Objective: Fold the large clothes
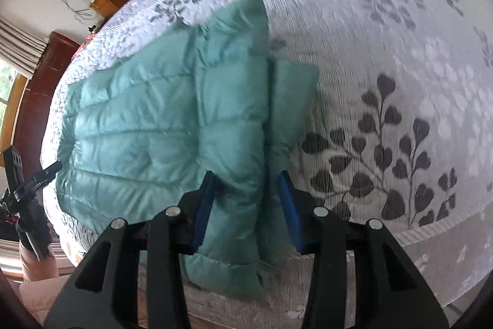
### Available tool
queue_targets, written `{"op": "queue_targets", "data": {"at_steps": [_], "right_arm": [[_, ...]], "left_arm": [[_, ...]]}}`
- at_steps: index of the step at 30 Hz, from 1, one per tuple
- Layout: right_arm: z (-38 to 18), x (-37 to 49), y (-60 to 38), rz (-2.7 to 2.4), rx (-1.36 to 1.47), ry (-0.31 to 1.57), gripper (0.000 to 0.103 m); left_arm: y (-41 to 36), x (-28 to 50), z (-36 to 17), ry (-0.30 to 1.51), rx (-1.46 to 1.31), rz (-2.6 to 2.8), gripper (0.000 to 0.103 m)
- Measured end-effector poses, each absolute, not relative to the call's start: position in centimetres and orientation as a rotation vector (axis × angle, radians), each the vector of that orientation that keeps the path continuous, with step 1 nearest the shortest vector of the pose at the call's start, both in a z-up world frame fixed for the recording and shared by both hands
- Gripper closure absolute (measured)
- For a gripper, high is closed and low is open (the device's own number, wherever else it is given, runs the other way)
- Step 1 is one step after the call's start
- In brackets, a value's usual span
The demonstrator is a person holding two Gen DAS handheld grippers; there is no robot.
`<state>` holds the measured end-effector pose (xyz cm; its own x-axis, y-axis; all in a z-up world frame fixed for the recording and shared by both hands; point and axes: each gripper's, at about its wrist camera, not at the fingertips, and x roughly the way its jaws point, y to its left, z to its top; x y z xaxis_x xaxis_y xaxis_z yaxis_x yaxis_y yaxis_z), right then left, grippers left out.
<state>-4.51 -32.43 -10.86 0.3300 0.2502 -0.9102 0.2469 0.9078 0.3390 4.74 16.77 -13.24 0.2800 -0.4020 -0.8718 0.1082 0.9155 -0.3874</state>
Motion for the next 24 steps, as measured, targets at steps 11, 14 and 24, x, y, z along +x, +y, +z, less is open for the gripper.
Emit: {"op": "queue_targets", "data": {"at_steps": [11,14,24], "right_arm": [[-14.1,-3.9,-32.4,0.009,0.501,1.293,0.067],[-14.6,-3.7,-32.5,0.011,0.516,1.301,0.067],[-15.3,-2.8,-32.5,0.007,0.524,1.321,0.065]], "left_arm": [[15.0,4.4,-17.0,1.304,-0.31,-0.373,0.026],[15.0,4.2,-17.5,1.298,-0.338,-0.388,0.036],[14.8,3.4,-16.4,1.254,-0.438,-0.421,0.072]]}}
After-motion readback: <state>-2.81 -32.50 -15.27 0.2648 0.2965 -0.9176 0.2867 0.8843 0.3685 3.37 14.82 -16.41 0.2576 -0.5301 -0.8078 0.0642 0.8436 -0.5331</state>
